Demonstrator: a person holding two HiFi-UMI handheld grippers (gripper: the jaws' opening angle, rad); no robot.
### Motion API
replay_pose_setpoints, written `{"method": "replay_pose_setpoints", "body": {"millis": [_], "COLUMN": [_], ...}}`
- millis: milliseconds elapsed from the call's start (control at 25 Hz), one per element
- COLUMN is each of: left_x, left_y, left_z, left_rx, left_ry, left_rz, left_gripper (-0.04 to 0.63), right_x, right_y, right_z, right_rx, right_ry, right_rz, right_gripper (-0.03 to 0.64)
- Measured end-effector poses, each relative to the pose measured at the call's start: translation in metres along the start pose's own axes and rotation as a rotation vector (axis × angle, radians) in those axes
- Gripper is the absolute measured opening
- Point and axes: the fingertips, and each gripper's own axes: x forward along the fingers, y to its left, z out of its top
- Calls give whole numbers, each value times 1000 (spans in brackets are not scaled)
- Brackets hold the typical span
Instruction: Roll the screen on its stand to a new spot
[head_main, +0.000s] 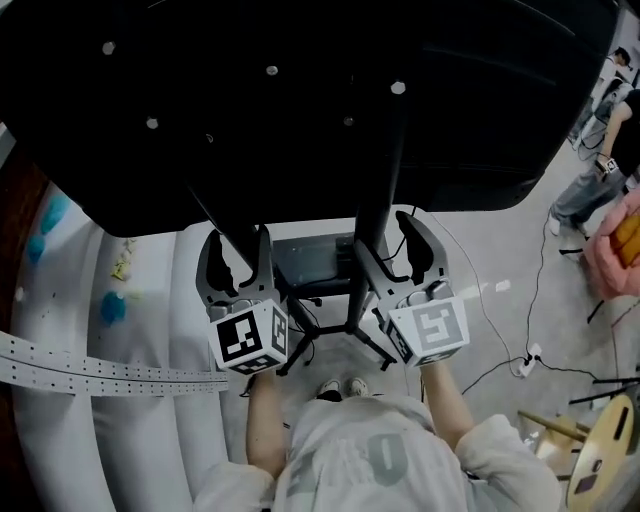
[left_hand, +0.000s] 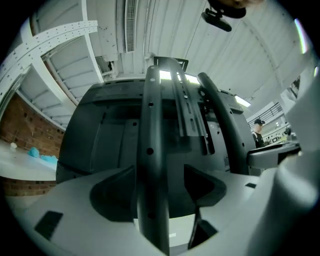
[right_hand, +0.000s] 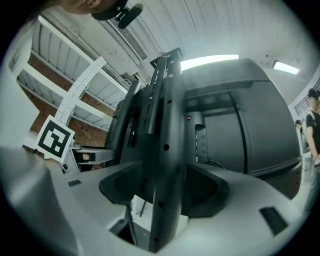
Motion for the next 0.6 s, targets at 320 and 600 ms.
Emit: {"method": "replay_pose_setpoints", "body": {"millis": [320,600], "left_x": [36,56], "left_y": [9,4], "left_z": [-13,-20], "left_rx": [-13,-16], "left_ry": [40,62], "left_rz": [-77,-132], "left_gripper": [328,328], "right_x": [27,46], "right_y": [-10,-18], "right_z": [-21,-40], "right_rx": [-14,-23], "right_ry": [64,118], "right_rz": [-110,-149], "right_gripper": [267,267]}}
